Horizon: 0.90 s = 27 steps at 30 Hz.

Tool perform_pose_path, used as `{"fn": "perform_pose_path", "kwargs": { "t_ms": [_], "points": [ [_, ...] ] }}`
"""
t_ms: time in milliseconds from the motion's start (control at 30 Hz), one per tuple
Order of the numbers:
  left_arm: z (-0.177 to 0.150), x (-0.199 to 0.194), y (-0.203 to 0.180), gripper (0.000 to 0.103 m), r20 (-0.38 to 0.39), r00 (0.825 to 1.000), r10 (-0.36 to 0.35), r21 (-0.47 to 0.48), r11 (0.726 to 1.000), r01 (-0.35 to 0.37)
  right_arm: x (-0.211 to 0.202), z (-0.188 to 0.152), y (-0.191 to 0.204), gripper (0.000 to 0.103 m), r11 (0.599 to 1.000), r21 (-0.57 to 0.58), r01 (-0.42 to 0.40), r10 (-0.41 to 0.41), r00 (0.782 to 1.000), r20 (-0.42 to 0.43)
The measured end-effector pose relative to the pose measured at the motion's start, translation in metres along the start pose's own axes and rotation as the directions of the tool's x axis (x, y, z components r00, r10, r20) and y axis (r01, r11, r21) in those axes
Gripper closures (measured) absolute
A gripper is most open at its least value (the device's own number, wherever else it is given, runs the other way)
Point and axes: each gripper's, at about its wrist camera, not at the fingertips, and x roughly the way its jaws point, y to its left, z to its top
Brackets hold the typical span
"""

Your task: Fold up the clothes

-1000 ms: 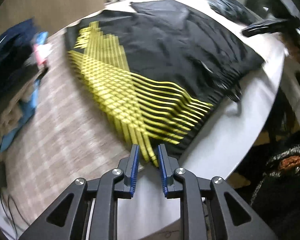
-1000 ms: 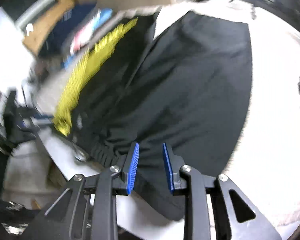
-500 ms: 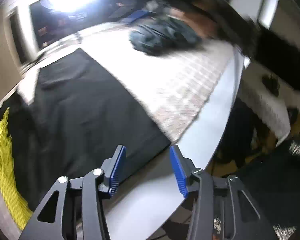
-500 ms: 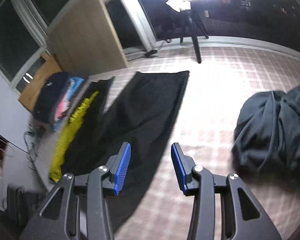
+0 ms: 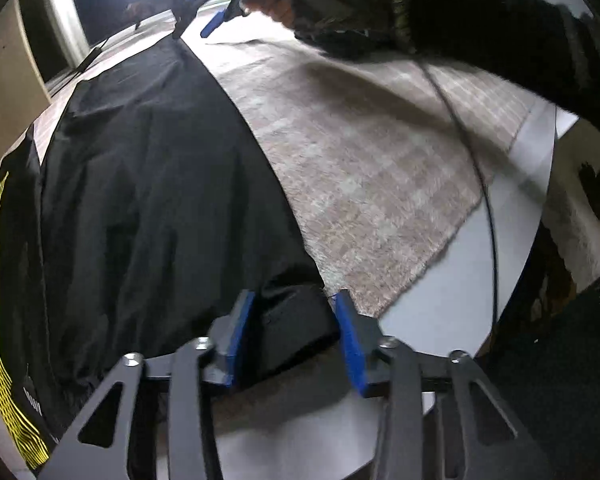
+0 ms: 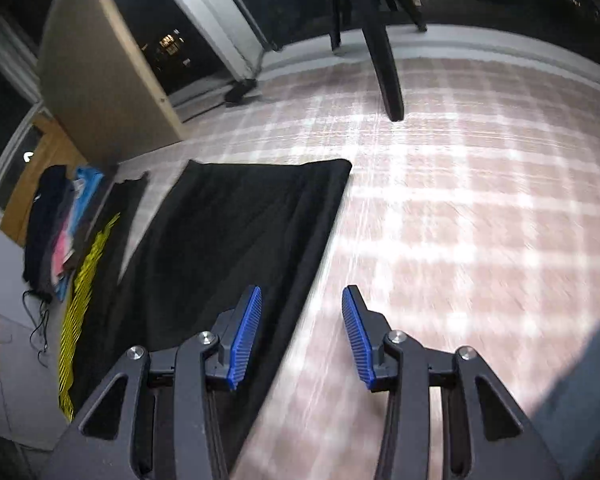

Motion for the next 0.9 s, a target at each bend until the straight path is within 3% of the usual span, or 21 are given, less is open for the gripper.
{"fn": "perform_pose_path", "kwargs": {
  "t_ms": [100, 167, 200, 233, 433, 567, 733, 900],
  "points": [
    [0.0, -0.006, 0.011, 0.092, 0.023, 0.999, -0.028, -0.065, 0.997, 0.029, 0.011, 0.012, 0.002, 0.061, 0.998, 0.014, -0.063, 0.063, 0.998, 0.016],
    [-0.001, -0.013, 0.02, 0.096, 0.053, 0.997, -0.058, -0.125, 0.99, 0.064, 0.017, 0.016, 0.008, 0.065, 0.998, -0.001, -0.07, 0.07, 0.997, 0.02],
    [-0.001, -0.02, 0.025, 0.096, 0.077, 0.994, -0.083, -0.158, 0.983, 0.094, 0.02, 0.018, 0.013, 0.09, 0.997, -0.02, -0.069, 0.069, 0.998, 0.014],
    [-0.002, -0.027, 0.029, 0.097, 0.102, 0.99, -0.099, -0.179, 0.977, 0.117, 0.021, 0.018, 0.016, 0.1, 0.997, -0.027, -0.074, 0.074, 0.997, 0.009],
    [-0.004, -0.076, 0.046, 0.097, 0.228, 0.958, -0.171, -0.24, 0.944, 0.226, -0.012, 0.023, 0.021, 0.101, 0.992, 0.005, -0.128, 0.127, 0.989, 0.08],
    [-0.018, -0.091, 0.074, 0.097, 0.286, 0.941, -0.179, -0.307, 0.913, 0.267, -0.035, 0.04, 0.043, 0.101, 0.988, 0.007, -0.153, 0.15, 0.98, 0.131],
    [-0.048, -0.116, 0.114, 0.097, 0.345, 0.931, -0.121, -0.389, 0.884, 0.259, -0.042, 0.065, 0.114, 0.101, 0.981, -0.073, -0.18, 0.19, 0.968, 0.165],
    [-0.098, -0.133, 0.159, 0.097, 0.388, 0.92, -0.057, -0.475, 0.843, 0.253, -0.017, 0.087, 0.208, 0.101, 0.973, -0.152, -0.174, 0.199, 0.965, 0.168]
  ]
}}
